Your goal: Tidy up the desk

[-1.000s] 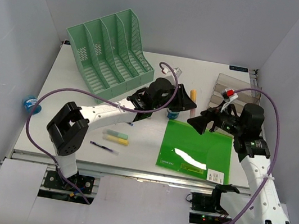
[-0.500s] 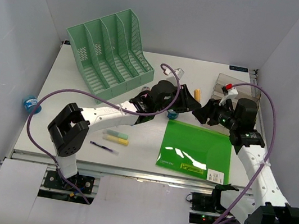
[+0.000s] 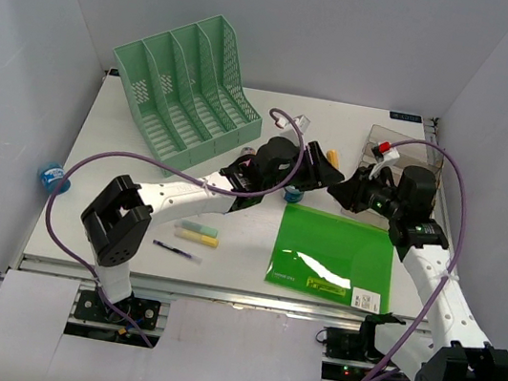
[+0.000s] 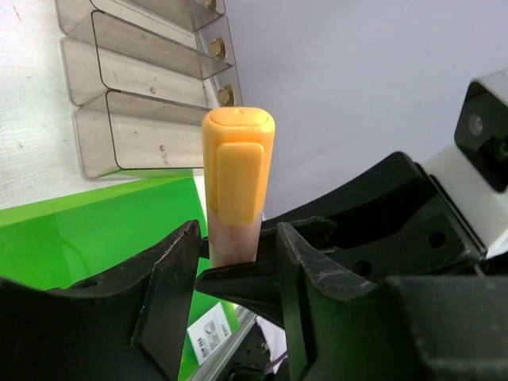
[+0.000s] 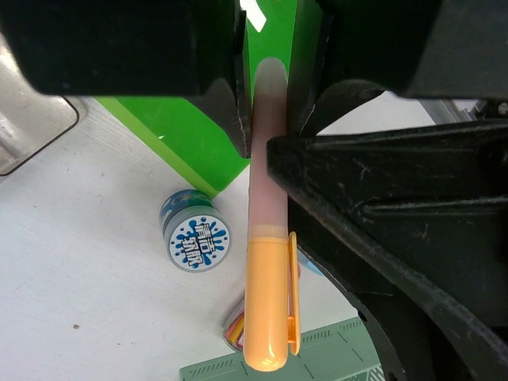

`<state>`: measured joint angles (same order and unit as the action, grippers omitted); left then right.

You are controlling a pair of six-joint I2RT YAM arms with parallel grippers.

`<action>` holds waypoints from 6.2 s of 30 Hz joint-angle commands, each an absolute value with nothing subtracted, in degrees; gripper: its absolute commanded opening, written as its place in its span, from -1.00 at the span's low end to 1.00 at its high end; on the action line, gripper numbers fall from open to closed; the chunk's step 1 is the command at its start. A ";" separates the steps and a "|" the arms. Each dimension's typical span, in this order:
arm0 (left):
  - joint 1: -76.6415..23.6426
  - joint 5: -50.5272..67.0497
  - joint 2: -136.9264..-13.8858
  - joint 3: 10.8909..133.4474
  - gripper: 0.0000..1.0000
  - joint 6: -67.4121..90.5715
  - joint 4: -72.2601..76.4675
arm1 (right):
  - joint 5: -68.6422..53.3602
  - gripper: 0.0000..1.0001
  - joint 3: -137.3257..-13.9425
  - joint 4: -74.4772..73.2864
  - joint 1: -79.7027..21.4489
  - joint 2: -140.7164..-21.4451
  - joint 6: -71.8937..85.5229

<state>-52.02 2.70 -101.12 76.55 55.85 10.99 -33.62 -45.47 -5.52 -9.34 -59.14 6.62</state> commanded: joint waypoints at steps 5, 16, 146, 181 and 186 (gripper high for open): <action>-52.54 -4.65 -90.53 78.40 0.94 49.86 4.92 | -36.58 -0.85 -47.78 -11.48 -7.44 -58.90 -8.91; -50.72 -10.61 -66.34 60.89 0.96 37.96 -5.31 | -28.57 -0.85 -55.88 -28.42 -1.10 -63.62 -33.41; -26.54 -1.49 -85.84 47.45 0.00 79.63 -40.65 | -73.43 0.64 -49.92 -56.30 10.04 -67.69 -61.07; -40.45 10.76 -74.68 48.71 -1.00 67.35 -16.60 | -64.44 0.77 -53.55 -46.16 -5.31 -67.31 -39.93; -44.16 10.19 -80.00 52.53 -1.00 66.09 -8.64 | -51.49 0.80 -49.67 -26.79 -17.01 -61.37 -12.42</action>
